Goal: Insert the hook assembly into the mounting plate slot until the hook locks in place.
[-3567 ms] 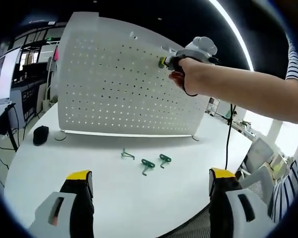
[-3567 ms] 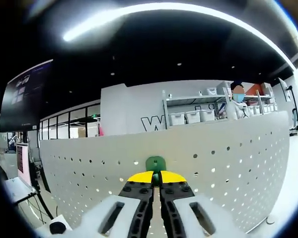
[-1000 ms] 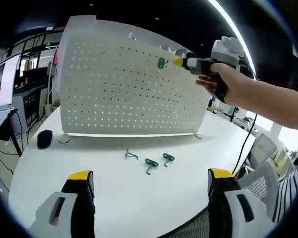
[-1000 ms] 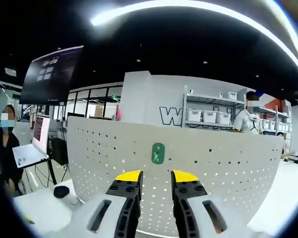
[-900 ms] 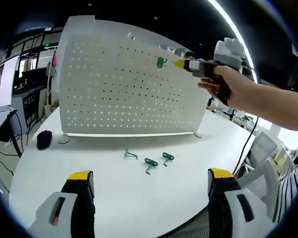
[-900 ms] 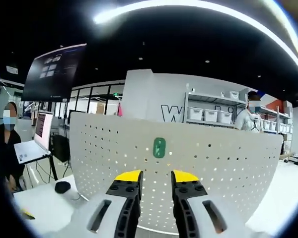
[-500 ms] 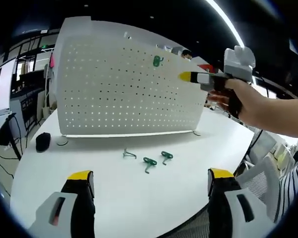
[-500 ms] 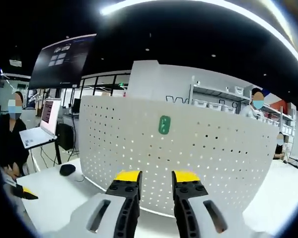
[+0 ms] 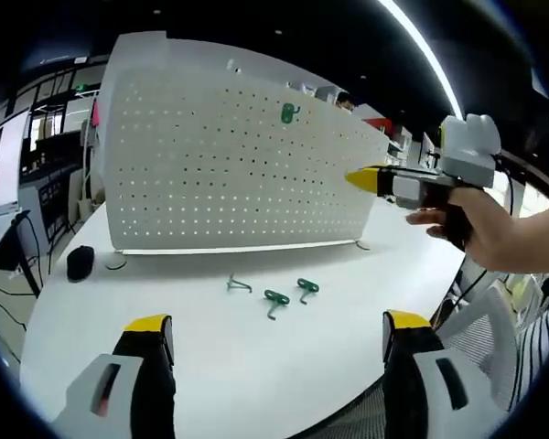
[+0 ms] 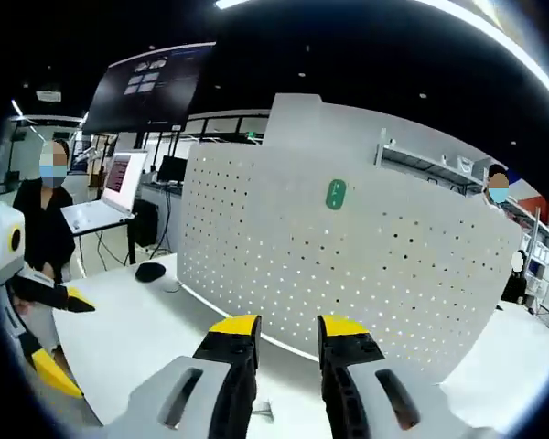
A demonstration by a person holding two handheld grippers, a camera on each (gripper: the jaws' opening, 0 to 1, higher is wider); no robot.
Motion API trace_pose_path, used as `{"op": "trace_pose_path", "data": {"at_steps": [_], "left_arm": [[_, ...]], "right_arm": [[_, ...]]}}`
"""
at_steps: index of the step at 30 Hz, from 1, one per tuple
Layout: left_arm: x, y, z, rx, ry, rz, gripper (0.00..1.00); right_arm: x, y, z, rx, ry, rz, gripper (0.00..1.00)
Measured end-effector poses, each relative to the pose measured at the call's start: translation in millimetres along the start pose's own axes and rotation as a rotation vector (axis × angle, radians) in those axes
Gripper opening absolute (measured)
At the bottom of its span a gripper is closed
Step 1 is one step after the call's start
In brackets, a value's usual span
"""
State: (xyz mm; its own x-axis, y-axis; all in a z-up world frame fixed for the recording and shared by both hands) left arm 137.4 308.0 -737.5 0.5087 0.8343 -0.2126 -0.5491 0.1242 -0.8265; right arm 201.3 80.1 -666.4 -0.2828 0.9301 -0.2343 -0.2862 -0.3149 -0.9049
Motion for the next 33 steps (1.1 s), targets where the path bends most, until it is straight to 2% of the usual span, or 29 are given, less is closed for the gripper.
{"op": "trace_pose_path", "data": {"at_steps": [11, 24, 33], "left_arm": [[0.6, 0.3, -0.1, -0.001, -0.012, -0.005, 0.96], [-0.6, 2.1, -2.2, 0.016, -0.009, -0.011, 0.95], [-3.5, 3.7, -8.0, 0.057, 0.019, -0.012, 0.94]], "right_arm": [[20.3, 36.4, 18.8, 0.081, -0.083, 0.048, 0.23], [35.5, 62.5, 35.6, 0.15, -0.154, 0.061, 0.24], [44.1, 80.9, 53.3, 0.212, -0.218, 0.125, 0.26]]}}
Point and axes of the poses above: the point that each gripper's makers call its tool centre point, and the gripper's own axes: z roughly backward along the fingers, x roughly to its left, y roughly out of its underside, the point moved 8 cm from there along z, roughly backward along the fingers, and after that the axes turned 10 degrees about x, right-handed, at the moved point
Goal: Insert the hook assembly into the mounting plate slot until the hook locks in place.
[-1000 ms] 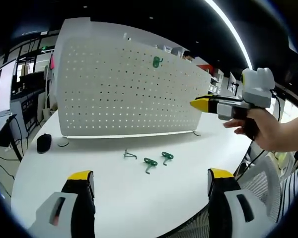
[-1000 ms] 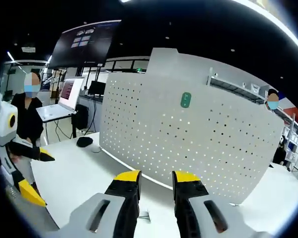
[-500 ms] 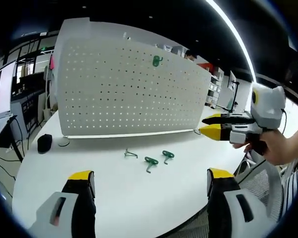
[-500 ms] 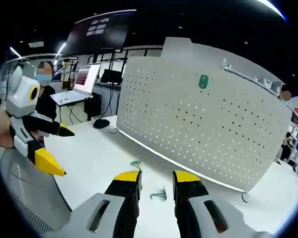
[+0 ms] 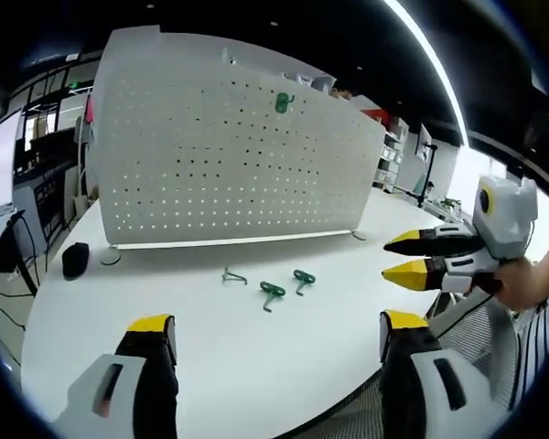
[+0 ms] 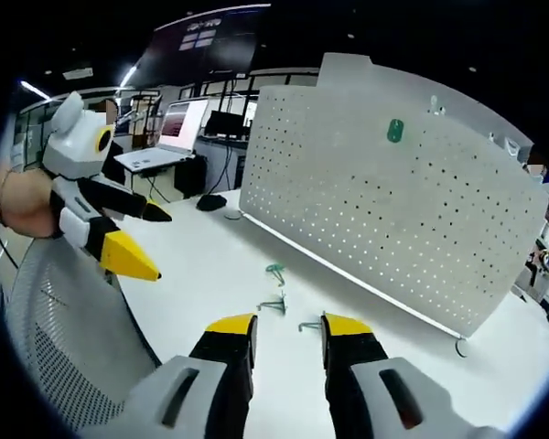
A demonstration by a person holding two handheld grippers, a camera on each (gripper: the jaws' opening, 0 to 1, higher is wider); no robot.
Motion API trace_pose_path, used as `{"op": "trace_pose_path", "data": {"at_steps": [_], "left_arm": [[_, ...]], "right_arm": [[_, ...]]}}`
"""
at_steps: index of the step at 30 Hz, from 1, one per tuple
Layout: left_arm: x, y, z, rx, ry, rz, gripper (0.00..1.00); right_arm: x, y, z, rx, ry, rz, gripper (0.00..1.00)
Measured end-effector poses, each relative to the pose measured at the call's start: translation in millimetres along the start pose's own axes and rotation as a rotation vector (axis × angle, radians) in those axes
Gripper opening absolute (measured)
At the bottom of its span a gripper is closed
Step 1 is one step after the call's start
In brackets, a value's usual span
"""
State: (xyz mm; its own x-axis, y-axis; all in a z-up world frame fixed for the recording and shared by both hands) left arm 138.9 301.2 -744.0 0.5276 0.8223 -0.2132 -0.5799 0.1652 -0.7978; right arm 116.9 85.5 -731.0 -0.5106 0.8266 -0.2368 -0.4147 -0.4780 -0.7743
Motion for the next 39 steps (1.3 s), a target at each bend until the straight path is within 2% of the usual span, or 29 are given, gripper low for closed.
{"op": "trace_pose_path", "data": {"at_steps": [6, 13, 20, 28, 39], "left_arm": [[-3.5, -2.0, -5.3, 0.025, 0.018, -0.004, 0.96], [-1.5, 0.6, -14.5, 0.068, 0.038, -0.009, 0.96], [-1.0, -0.2, -23.4, 0.099, 0.054, -0.038, 0.95], [-0.2, 1.7, -31.3, 0.14, 0.077, -0.109, 0.93], [-3.2, -1.4, -41.2, 0.156, 0.105, -0.127, 0.92]], "right_arm": [[5.4, 11.8, 3.8, 0.033, -0.032, 0.03, 0.27], [6.4, 27.8, 4.6, 0.079, -0.054, -0.021, 0.3], [11.9, 30.8, -2.1, 0.096, -0.081, -0.026, 0.31], [12.4, 32.1, -4.6, 0.098, -0.107, -0.061, 0.32], [18.9, 33.2, -6.2, 0.116, -0.139, -0.032, 0.33]]}}
Point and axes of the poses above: the point that each gripper's makers call its tool centre point, and the gripper's own axes: z roughly backward along the fingers, x roughly to its left, y roughly out of its underside, the point moved 8 cm from there along z, roughly backward along the fingers, and after that the axes turned 10 degrees about x, right-handed, at the moved point
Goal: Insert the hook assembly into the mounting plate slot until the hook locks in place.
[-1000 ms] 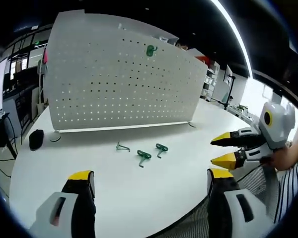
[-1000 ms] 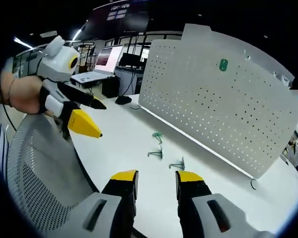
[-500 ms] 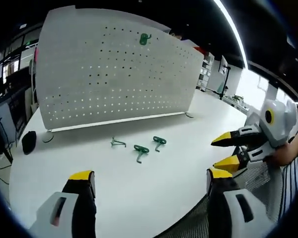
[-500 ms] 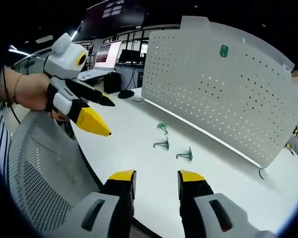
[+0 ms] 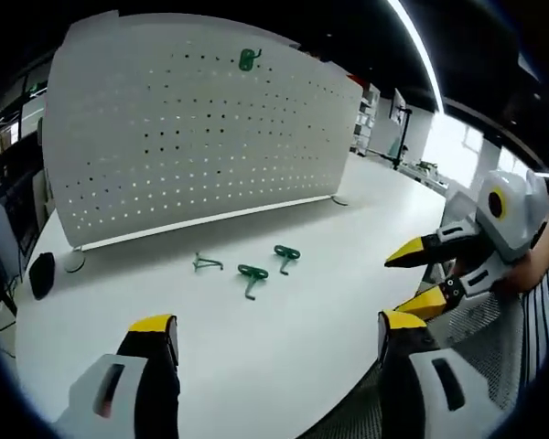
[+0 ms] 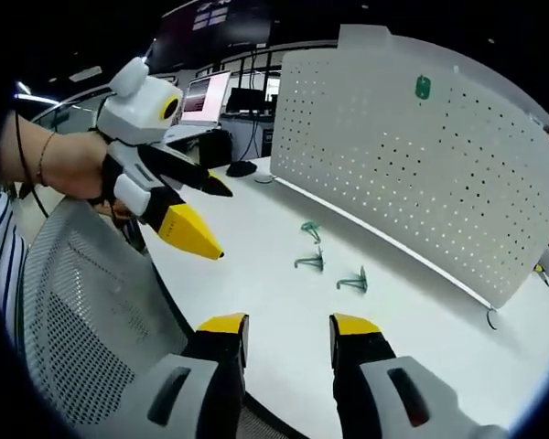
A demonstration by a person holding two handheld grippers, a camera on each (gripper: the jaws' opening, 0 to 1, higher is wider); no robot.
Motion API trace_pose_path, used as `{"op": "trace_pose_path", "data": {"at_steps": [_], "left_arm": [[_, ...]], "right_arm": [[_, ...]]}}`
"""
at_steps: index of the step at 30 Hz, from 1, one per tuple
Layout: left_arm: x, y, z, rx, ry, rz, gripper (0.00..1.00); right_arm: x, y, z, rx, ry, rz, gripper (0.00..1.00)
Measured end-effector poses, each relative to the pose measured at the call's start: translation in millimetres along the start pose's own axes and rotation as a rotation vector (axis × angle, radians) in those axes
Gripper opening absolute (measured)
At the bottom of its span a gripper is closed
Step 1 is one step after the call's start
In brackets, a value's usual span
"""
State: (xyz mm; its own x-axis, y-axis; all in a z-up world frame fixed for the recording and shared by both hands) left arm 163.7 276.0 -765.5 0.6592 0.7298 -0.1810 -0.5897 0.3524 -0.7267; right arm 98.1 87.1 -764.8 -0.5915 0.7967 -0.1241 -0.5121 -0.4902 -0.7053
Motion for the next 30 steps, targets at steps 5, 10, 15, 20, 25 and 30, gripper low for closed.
{"op": "trace_pose_path", "data": {"at_steps": [5, 10, 15, 20, 25, 30], "left_arm": [[0.8, -2.4, -2.6, 0.009, 0.008, -0.01, 0.92], [2.2, -3.1, -3.4, 0.02, 0.012, -0.024, 0.92], [4.6, -4.1, -5.6, 0.031, 0.022, -0.036, 0.91], [8.7, -7.5, -8.2, 0.03, 0.023, -0.053, 0.91], [8.3, -7.7, -9.0, 0.033, 0.03, -0.06, 0.91], [7.8, -6.4, -11.4, 0.04, 0.041, -0.069, 0.91]], "right_arm": [[-2.0, 0.5, -0.7, 0.006, 0.004, -0.008, 0.35], [-1.8, 0.5, -1.7, 0.01, 0.009, 0.002, 0.38], [-3.1, 1.6, -3.2, 0.023, 0.014, -0.008, 0.42], [-4.7, 1.6, -2.8, 0.019, 0.034, 0.0, 0.46], [-6.0, 3.4, -4.7, 0.032, 0.04, -0.01, 0.52], [-6.6, 4.4, -5.5, 0.035, 0.044, -0.02, 0.56]]}}
Point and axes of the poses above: the point that each gripper's makers call its tool centre point, and the gripper's own axes: z roughly backward along the fingers, x roughly to its left, y roughly out of its underside, the point moved 8 cm from there along z, roughly backward along the fingers, and after that the axes turned 10 degrees about x, right-handed, at the moved point
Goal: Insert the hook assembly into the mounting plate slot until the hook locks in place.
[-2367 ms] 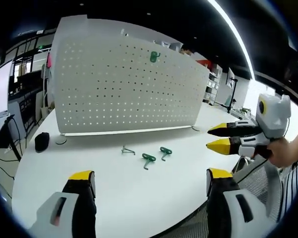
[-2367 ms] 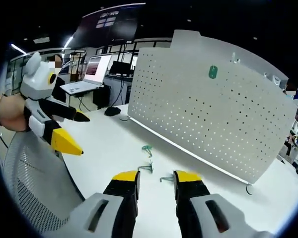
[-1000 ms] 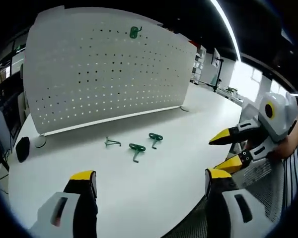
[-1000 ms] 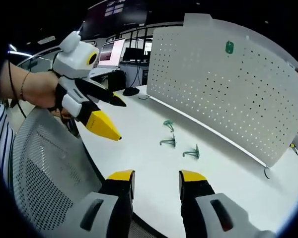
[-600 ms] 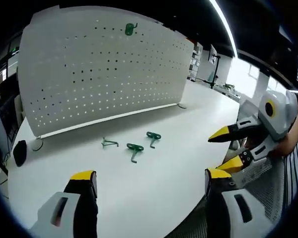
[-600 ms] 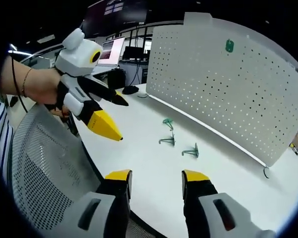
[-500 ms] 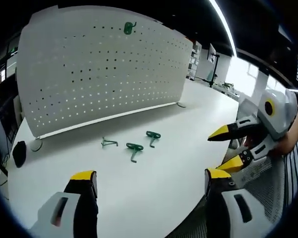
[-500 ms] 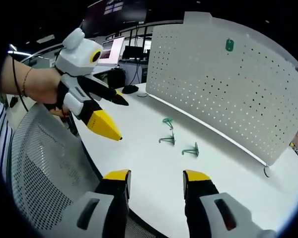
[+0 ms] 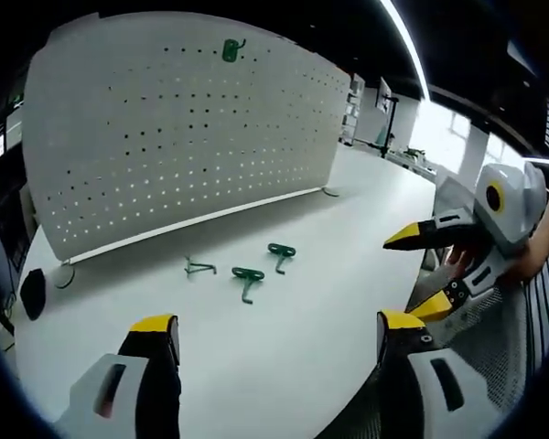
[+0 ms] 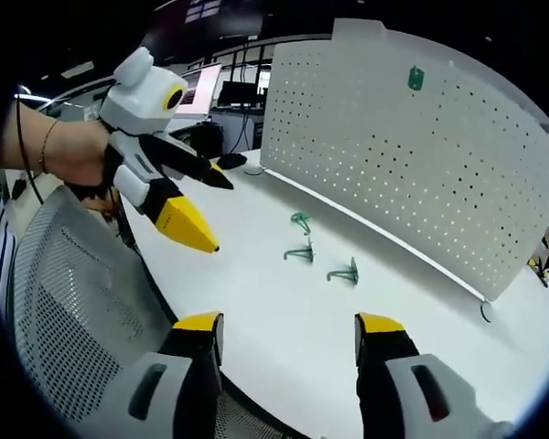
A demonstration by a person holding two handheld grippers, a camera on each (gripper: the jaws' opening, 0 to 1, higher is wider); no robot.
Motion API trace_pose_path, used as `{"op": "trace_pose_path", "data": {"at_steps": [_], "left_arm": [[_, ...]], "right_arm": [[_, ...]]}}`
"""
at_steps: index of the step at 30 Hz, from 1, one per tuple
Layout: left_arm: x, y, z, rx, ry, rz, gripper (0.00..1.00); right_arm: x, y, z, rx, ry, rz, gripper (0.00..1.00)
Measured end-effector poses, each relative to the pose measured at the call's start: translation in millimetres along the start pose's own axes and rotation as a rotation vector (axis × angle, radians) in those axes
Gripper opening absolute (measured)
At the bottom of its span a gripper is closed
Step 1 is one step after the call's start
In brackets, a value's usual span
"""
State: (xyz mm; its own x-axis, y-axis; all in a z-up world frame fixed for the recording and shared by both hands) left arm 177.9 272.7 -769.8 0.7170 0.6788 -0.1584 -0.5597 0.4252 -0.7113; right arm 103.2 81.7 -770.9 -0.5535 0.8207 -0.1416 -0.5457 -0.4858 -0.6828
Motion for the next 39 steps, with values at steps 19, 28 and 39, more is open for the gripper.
{"op": "trace_pose_path", "data": {"at_steps": [19, 28, 39], "left_arm": [[7.7, -6.6, -13.4, 0.029, 0.027, -0.073, 0.89], [13.0, -15.6, -27.8, 0.045, 0.058, -0.121, 0.88], [13.6, -28.3, -54.0, 0.075, 0.123, -0.197, 0.84]], "right_arm": [[-1.4, 2.1, -1.1, 0.013, -0.001, -0.023, 0.59], [-2.6, 2.9, -0.4, 0.014, -0.002, -0.038, 0.56], [-4.3, 3.0, 0.7, 0.006, -0.001, -0.06, 0.52]]}}
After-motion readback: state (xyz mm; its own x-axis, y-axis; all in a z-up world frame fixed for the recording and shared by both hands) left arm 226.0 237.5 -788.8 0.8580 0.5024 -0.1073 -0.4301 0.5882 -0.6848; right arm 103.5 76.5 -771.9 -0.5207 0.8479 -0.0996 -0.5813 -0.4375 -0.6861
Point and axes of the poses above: the point that each gripper's makers call its tool centre point, and the gripper's own axes: z roughly backward along the fingers, x roughly to its left, y roughly out of its underside, the point moved 8 cm from there along z, roughly backward along the fingers, and after that the axes turned 10 degrees about x, right-handed, at the moved point
